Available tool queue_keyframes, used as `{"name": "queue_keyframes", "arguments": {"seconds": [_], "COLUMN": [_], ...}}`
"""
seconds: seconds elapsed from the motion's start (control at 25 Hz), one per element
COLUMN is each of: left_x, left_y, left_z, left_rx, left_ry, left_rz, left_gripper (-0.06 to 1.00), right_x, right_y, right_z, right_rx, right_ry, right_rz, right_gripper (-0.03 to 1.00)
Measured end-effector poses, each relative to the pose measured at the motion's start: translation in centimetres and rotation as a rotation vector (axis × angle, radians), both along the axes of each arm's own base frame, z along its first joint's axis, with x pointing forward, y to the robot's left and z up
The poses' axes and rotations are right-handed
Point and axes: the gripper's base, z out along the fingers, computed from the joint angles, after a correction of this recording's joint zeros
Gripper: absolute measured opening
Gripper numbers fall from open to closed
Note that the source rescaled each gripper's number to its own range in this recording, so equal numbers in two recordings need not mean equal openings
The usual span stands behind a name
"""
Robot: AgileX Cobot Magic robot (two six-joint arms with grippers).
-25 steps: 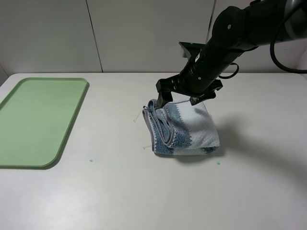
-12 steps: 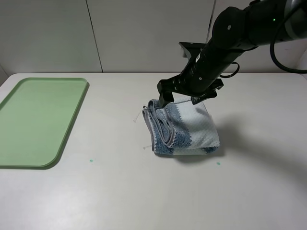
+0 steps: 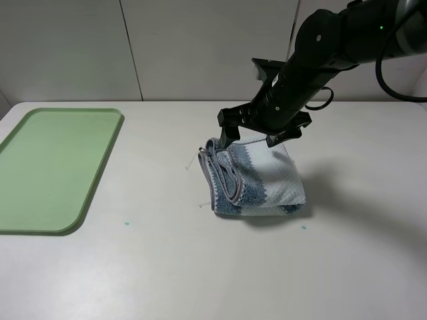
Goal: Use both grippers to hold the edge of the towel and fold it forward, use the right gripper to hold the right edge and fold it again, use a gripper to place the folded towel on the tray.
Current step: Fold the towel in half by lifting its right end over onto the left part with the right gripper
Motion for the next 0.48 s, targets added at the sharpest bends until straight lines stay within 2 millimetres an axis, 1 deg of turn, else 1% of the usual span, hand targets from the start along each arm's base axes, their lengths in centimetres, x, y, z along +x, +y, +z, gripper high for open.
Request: {"name": "queue_keyframes", "arguments": {"seconds": [0.48], "left_x": [0.00], "left_y": [0.00], "left_z": [0.00], "left_rx": [0.000], "left_ry": [0.000], "left_rz": [0.000], "left_gripper": [0.99], "right_x": [-0.10], "right_y": [-0.05], "right_z": [-0.05], "right_rx": [-0.015], "right_ry": [0.001], "right_rz": [0.028], "right_gripper": [1.00]}}
